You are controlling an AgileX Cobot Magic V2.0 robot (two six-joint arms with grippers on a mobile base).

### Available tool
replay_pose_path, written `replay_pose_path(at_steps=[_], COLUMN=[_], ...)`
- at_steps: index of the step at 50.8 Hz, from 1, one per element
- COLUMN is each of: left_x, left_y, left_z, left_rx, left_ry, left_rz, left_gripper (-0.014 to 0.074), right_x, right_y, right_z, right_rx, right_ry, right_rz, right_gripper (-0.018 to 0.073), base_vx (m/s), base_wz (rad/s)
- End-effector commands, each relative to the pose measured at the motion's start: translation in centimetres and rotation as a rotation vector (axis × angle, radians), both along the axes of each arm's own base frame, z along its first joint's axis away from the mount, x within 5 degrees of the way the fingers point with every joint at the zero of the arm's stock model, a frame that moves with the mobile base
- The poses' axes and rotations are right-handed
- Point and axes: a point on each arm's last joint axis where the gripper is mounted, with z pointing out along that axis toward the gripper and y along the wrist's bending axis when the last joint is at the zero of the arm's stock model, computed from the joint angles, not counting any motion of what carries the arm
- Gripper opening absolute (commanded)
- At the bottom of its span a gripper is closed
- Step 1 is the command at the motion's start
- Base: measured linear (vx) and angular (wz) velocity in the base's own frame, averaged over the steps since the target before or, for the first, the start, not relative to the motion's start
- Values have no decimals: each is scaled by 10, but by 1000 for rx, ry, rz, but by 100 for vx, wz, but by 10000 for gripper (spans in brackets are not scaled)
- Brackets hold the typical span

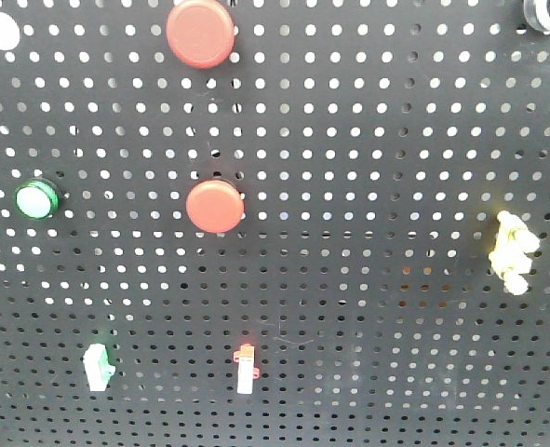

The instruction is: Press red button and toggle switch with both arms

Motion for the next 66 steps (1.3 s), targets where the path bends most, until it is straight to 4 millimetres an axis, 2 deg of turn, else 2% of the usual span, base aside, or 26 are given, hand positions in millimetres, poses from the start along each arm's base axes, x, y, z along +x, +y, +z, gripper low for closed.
replay_pose_path(at_steps=[1, 4, 12, 17, 61, 66], left_x=[-7, -13, -24, -22, -22, -22], left_y=[8, 11, 15, 15, 15, 15], left_z=[-6, -22, -31, -36, -36, -36], left_rx=[-80, -100, -87, -76, -94, -94], left_ry=[-101, -104, -56, -7, 6, 6], left_rz=[65, 95, 135, 144, 142, 142], left_gripper=[2, 2, 2, 2, 2, 2], right_x=[0, 0, 0, 0, 0, 2], right_y=[-4, -4, -4, -4, -4, -4], right_z=[10, 10, 10, 10, 10, 8], right_rx=[20, 20, 20, 20, 19, -56], right_ry=[-39, -39, -39, -37, -37, -27], right_rz=[-48, -48, -48, -48, -48, -67], right_gripper=[-3, -3, -3, -3, -3, -3], base_vx=[0, 0, 0, 0, 0, 0], base_wz=[0, 0, 0, 0, 0, 0])
